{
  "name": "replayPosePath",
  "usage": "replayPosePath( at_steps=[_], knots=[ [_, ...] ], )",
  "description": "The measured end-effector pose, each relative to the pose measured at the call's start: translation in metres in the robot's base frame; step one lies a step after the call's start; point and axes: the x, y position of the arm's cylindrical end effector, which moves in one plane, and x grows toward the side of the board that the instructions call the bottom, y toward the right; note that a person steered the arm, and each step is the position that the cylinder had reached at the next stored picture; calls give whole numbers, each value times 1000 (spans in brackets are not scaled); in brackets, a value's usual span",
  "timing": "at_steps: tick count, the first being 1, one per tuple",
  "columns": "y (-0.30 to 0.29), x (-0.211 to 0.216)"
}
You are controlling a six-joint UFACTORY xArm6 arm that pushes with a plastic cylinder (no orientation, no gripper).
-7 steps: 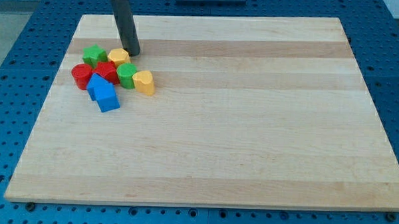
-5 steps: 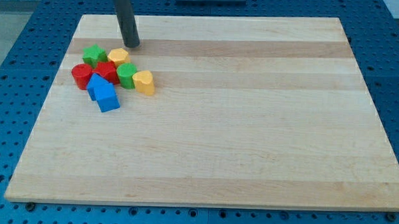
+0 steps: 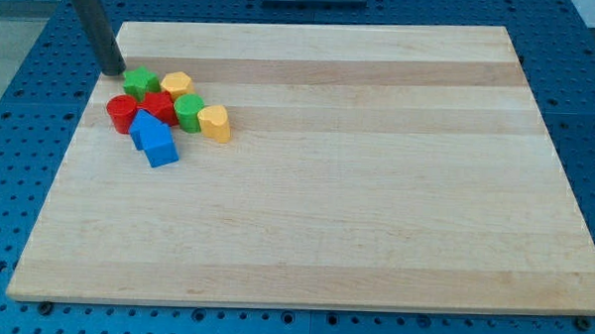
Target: Push the green star along with the hexagon towards the center
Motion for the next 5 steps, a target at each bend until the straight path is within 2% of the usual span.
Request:
replayPosePath(
  at_steps=[3,5],
  knots=[
    [7,25],
    [41,27]
  ],
)
